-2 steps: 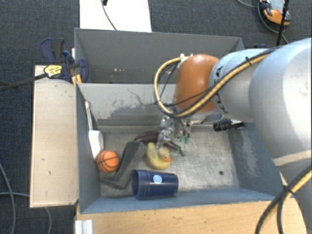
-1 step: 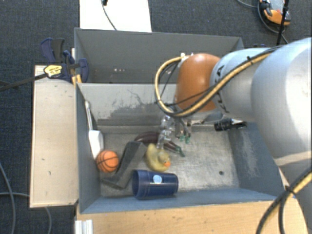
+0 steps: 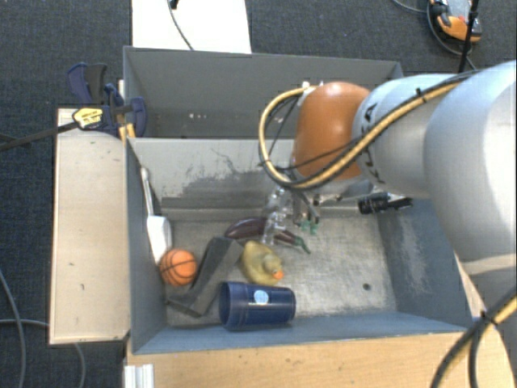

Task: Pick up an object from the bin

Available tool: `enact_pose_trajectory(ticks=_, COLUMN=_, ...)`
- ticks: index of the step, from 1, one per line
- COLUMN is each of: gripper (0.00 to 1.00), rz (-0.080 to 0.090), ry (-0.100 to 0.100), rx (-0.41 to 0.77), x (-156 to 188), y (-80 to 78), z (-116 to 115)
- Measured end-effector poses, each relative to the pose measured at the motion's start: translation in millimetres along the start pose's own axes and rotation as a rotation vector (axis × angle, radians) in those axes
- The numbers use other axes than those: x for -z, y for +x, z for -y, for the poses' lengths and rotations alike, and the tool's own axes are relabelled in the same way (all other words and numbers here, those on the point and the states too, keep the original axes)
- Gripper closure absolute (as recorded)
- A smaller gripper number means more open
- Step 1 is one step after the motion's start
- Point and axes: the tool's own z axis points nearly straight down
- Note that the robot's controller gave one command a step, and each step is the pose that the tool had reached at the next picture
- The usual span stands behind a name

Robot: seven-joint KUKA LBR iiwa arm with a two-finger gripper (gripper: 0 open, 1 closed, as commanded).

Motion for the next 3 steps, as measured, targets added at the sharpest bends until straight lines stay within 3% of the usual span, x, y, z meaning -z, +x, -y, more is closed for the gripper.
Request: enact_pose_trajectory(ticks=3, gripper=1.0, rz=-0.012, ry=0.003, rx=0.003, x=35, y=1.7, z=1)
